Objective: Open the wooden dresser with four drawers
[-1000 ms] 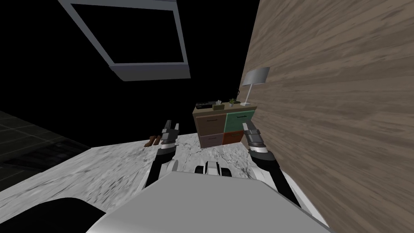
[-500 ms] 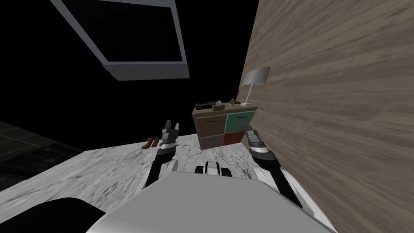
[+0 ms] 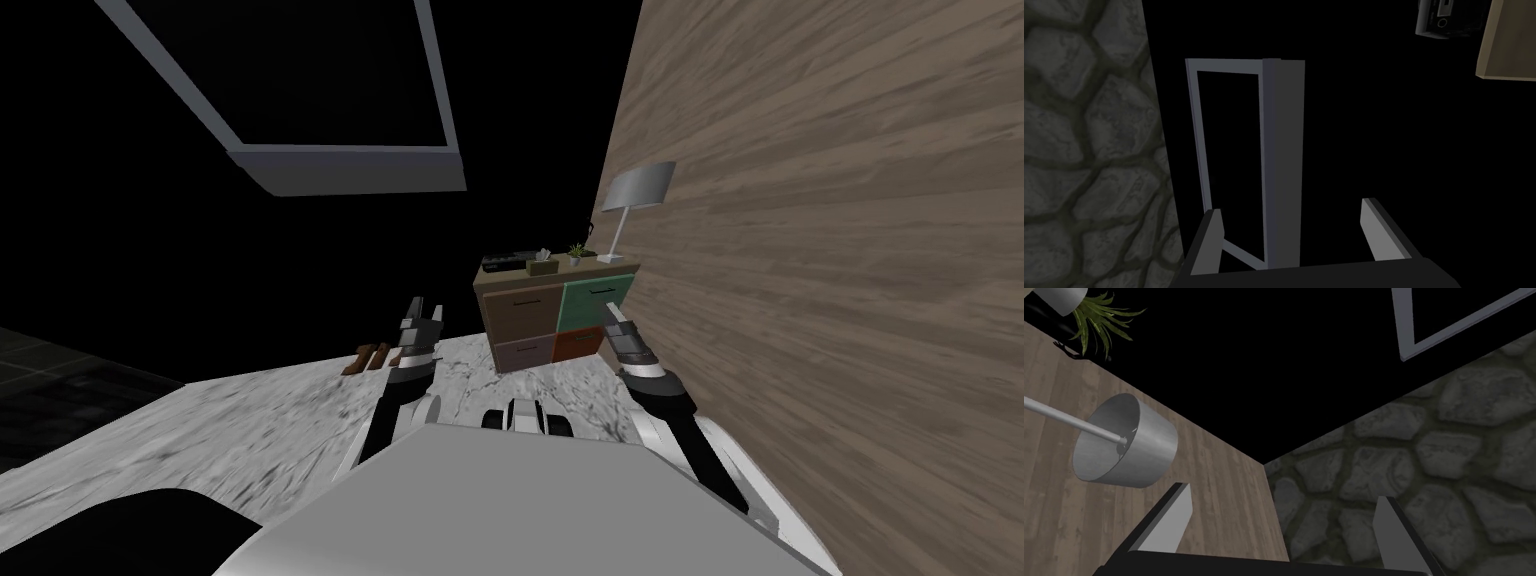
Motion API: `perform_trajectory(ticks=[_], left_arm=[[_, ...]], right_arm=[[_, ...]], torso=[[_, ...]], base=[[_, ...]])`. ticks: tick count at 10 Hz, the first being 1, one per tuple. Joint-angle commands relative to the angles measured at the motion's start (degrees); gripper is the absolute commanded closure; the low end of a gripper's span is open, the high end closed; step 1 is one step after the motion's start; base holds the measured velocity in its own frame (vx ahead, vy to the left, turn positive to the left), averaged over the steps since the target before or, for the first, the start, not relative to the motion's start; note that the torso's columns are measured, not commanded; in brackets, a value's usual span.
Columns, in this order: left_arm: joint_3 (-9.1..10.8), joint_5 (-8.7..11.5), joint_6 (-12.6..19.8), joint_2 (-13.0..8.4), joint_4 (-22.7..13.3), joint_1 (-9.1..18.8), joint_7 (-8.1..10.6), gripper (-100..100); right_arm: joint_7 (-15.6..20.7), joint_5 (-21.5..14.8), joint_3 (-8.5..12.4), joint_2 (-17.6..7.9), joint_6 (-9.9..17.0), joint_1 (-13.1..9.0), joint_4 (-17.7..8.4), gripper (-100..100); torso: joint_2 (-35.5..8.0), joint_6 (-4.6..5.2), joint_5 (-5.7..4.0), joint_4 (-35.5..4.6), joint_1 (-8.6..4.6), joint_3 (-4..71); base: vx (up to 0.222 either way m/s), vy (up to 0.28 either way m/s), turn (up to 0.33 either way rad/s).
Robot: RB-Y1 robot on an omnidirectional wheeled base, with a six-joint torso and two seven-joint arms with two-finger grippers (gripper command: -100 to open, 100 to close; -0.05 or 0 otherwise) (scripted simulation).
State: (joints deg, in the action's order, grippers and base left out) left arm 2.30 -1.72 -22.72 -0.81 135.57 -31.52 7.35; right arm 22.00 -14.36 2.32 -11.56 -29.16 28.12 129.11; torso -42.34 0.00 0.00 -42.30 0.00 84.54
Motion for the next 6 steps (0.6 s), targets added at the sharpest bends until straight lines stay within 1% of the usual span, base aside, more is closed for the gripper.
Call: perform_trajectory(ticks=[1,2,3,4,5,6], left_arm=[[0.00,0.00,0.00,0.00,0.00,0.00,0.00,0],[0.00,0.00,0.00,0.00,0.00,0.00,0.00,0],[0.00,0.00,0.00,0.00,0.00,0.00,0.00,0],[0.00,0.00,0.00,0.00,0.00,0.00,0.00,0],[0.00,0.00,0.00,0.00,0.00,0.00,0.00,0],[0.00,0.00,0.00,0.00,0.00,0.00,0.00,0]], right_arm=[[4.45,-1.88,1.09,-0.65,-1.14,-0.46,-1.00,-100],[6.10,-3.60,2.08,-1.11,-2.17,-0.86,-1.90,-100],[7.71,-3.60,2.08,-1.11,-2.17,-0.86,-1.90,-100],[9.34,-5.38,3.11,-1.50,-3.24,-1.28,-2.83,-100],[10.99,-5.38,3.11,-1.50,-3.24,-1.28,-2.83,-100],[11.55,-5.38,3.11,-1.50,-3.24,-1.28,-2.83,-100]], torso=[[0.04,0.01,0.00,0.01,0.00,0.02],[0.05,0.00,0.00,0.01,-0.01,0.03],[0.12,0.01,0.01,0.03,0.05,0.07],[0.08,0.00,0.01,0.03,0.01,0.05],[0.10,0.01,-0.01,0.02,-0.01,0.05],[0.02,0.00,-0.01,0.01,-0.03,0.02]], base=[[0.061,0.039,-0.029],[0.083,0.058,-0.052],[0.072,0.050,-0.026],[0.084,0.046,-0.045],[0.065,0.040,-0.026],[0.024,0.019,0.004]])
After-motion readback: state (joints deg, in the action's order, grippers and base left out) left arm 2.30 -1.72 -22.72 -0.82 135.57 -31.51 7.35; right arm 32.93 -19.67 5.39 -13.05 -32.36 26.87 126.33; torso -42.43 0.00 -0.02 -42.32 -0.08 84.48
